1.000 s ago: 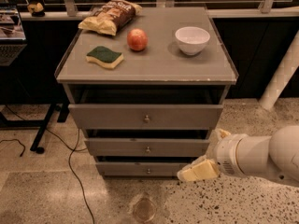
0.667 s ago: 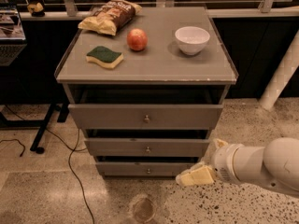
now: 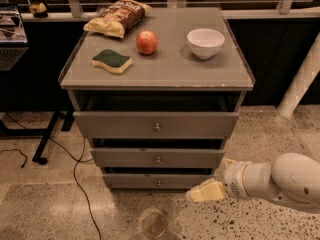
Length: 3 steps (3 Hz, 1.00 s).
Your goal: Open bottom drawer
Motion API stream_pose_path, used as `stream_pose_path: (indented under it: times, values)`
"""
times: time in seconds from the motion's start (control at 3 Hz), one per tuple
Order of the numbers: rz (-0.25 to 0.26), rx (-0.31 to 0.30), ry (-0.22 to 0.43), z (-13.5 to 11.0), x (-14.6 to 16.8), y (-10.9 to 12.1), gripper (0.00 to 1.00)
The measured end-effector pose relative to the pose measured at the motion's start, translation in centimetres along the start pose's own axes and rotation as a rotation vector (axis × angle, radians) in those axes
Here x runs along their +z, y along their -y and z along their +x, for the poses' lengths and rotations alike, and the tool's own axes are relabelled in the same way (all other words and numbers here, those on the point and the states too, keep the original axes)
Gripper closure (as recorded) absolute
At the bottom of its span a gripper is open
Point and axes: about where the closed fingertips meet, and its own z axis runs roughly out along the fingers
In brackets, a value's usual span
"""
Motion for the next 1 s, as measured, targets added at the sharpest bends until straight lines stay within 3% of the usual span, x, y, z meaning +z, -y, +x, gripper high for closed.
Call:
stream_pose_path:
  times: [0.67, 1.0]
  values:
    - [0.021, -0.009, 0.006, 0.0, 0.0, -0.5, 0.00]
    - [0.038, 0.016, 0.047, 1.2, 1.1, -0.5, 0.00]
